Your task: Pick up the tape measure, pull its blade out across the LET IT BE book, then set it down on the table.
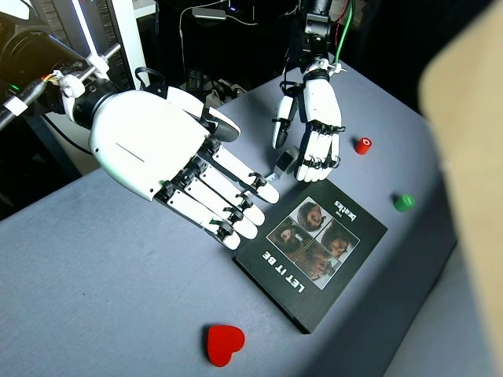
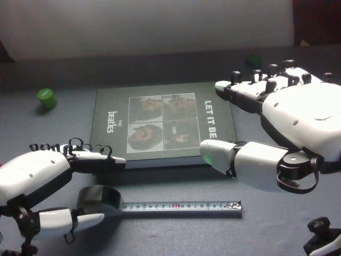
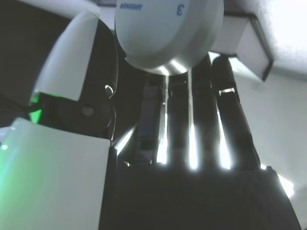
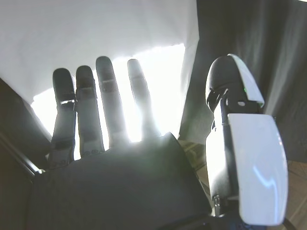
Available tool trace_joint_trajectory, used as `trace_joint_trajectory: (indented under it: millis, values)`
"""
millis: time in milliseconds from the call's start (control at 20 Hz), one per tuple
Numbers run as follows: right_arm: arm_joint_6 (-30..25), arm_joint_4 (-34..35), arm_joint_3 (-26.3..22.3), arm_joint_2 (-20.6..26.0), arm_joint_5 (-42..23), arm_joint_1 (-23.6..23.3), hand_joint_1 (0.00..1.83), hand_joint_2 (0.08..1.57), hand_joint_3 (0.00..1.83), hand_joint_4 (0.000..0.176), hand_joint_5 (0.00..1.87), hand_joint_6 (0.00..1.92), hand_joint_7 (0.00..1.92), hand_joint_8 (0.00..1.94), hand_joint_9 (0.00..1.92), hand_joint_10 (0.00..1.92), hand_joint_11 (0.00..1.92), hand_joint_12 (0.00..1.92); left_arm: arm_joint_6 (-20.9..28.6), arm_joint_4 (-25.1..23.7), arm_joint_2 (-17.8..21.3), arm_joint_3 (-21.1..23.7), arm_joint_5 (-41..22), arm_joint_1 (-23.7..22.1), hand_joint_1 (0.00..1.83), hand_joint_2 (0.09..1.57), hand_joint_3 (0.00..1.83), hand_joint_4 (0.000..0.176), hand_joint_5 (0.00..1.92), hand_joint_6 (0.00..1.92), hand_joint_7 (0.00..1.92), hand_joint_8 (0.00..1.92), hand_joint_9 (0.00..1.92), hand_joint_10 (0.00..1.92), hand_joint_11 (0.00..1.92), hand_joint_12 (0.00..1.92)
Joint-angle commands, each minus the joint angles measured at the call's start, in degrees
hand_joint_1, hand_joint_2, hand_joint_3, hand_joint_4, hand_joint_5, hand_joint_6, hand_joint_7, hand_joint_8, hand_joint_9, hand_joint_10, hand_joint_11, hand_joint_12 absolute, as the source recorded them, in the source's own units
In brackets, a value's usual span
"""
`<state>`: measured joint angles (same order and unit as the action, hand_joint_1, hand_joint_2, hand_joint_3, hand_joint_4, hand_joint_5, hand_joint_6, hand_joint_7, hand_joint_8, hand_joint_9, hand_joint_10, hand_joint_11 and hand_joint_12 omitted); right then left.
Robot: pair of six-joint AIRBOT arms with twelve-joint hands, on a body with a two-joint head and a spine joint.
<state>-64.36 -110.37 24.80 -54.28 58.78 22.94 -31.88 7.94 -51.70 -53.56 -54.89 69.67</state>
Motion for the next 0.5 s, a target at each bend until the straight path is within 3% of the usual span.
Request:
trace_joint_trajectory:
  millis: [0,450]
  values:
    - [-0.5,-4.9,-0.2,0.1,2.9,-0.3,0.09,1.13,0.0,0.082,0.22,0.0,0.28,0.0,0.2,0.0,0.0,0.79,0.6,-0.6,0.4,0.1,-5.5,-0.6,0.97,1.11,0.0,0.0,0.48,0.0,0.48,0.0,0.48,0.0,0.24,0.6]
    - [-0.5,-4.9,-0.2,0.1,2.9,-0.3,0.09,1.13,0.0,0.083,0.21,0.0,0.29,0.0,0.21,0.0,0.0,0.79,1.1,-0.9,1.2,0.9,-5.8,-0.2,0.98,1.11,0.0,0.0,0.48,0.0,0.49,0.0,0.48,0.0,0.24,0.59]
